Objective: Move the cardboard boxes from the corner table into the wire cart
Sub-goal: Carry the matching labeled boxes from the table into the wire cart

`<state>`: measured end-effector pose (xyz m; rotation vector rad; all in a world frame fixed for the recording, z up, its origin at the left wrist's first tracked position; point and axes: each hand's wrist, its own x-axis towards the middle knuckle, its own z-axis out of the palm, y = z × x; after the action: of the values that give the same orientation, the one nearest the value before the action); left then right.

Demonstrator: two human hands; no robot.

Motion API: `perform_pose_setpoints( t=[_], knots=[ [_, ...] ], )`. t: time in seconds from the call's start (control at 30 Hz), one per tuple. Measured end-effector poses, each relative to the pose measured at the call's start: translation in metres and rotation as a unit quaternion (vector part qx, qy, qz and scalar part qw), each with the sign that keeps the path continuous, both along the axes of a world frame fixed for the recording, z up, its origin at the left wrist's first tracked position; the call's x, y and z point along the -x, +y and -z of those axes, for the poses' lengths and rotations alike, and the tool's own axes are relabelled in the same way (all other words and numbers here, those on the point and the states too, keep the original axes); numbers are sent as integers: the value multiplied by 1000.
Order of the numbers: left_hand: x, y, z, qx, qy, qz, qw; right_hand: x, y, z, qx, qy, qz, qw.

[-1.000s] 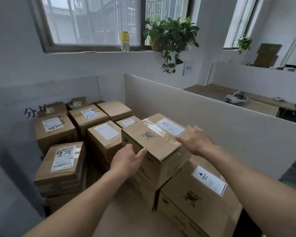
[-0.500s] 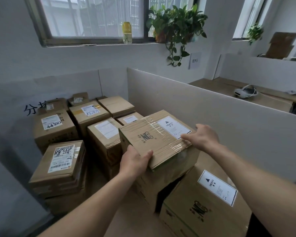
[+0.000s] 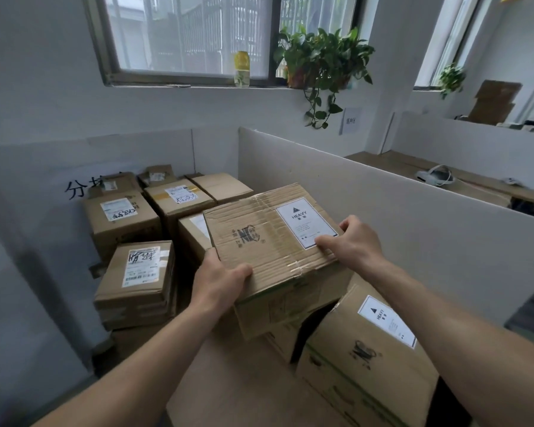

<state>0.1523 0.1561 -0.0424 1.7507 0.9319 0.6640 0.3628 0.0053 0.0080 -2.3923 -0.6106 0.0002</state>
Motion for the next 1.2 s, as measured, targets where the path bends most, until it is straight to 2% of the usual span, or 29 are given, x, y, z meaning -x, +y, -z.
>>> perform_pose_setpoints(
  t=[0.27,0.43,0.67,0.9,1.2],
  knots=[
    [109,0,4,-20,27,32,999,102,-10,27,14,23,-22,999],
    [173,-9,31,18,62,56,996,166,-18,59,88,54,-55,993],
    [238,-32,91,76,160,68,982,223,-35,137,194,114,-49,973],
    [256,-38,133,118,232,44,965,239,-29,183,230,173,-75,955],
    [250,-35,145,141,232,-13,962,216,-8,199,188,264,-156,933]
  ],
)
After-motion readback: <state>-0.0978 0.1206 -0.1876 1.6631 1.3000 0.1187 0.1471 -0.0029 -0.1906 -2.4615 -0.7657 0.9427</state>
